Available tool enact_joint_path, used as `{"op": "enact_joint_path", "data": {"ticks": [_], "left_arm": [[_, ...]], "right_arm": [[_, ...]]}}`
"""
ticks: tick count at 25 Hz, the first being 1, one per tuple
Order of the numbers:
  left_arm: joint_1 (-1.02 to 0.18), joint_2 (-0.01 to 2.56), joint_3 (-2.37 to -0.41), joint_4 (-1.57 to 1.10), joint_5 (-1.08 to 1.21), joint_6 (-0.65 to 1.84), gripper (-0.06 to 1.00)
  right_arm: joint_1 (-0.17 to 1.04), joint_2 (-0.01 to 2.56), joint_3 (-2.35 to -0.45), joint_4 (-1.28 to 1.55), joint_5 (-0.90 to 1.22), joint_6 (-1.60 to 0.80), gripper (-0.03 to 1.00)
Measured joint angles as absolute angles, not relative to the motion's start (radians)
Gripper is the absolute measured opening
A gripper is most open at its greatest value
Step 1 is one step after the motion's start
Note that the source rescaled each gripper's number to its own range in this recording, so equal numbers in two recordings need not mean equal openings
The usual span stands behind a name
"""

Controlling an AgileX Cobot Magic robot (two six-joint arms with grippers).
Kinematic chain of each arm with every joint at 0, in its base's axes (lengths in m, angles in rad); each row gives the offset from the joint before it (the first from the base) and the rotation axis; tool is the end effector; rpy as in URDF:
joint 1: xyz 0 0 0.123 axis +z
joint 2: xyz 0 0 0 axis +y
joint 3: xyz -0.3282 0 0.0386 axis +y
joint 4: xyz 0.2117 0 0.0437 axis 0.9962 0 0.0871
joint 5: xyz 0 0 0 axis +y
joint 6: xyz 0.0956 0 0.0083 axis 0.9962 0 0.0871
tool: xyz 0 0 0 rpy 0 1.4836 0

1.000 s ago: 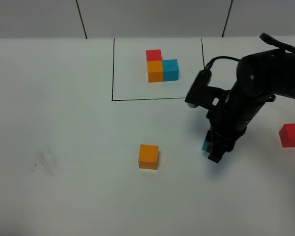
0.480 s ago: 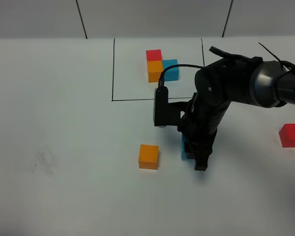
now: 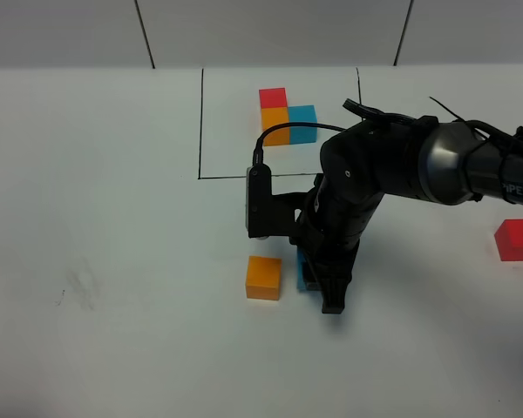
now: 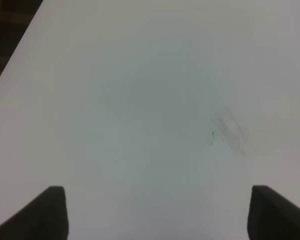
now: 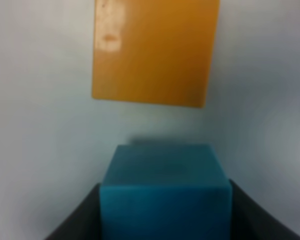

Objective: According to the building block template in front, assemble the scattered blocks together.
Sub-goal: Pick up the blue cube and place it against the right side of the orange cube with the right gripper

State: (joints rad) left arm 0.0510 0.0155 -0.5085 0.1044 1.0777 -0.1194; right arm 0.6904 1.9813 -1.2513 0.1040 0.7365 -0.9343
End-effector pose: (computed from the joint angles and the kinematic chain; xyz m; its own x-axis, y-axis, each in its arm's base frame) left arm -0.0781 0.0048 0.2599 -0.4643 -0.0933 -0.8808 -0.1642 0.9863 -0.0179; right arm 0.2823 0.2419 0.2060 -0.0071 -0.9840 -0.1780 -0.9945 0.0255 -0.1011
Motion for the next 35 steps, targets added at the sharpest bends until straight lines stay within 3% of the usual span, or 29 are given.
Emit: {"op": "enact_joint_path", "data": {"ticks": [35], "left_arm": [[0.051, 0.016, -0.509, 0.105, 1.078, -0.120, 0.83]], "right_arm": [[0.722, 2.078, -1.319, 0.118, 0.748, -0.863, 0.44]]}}
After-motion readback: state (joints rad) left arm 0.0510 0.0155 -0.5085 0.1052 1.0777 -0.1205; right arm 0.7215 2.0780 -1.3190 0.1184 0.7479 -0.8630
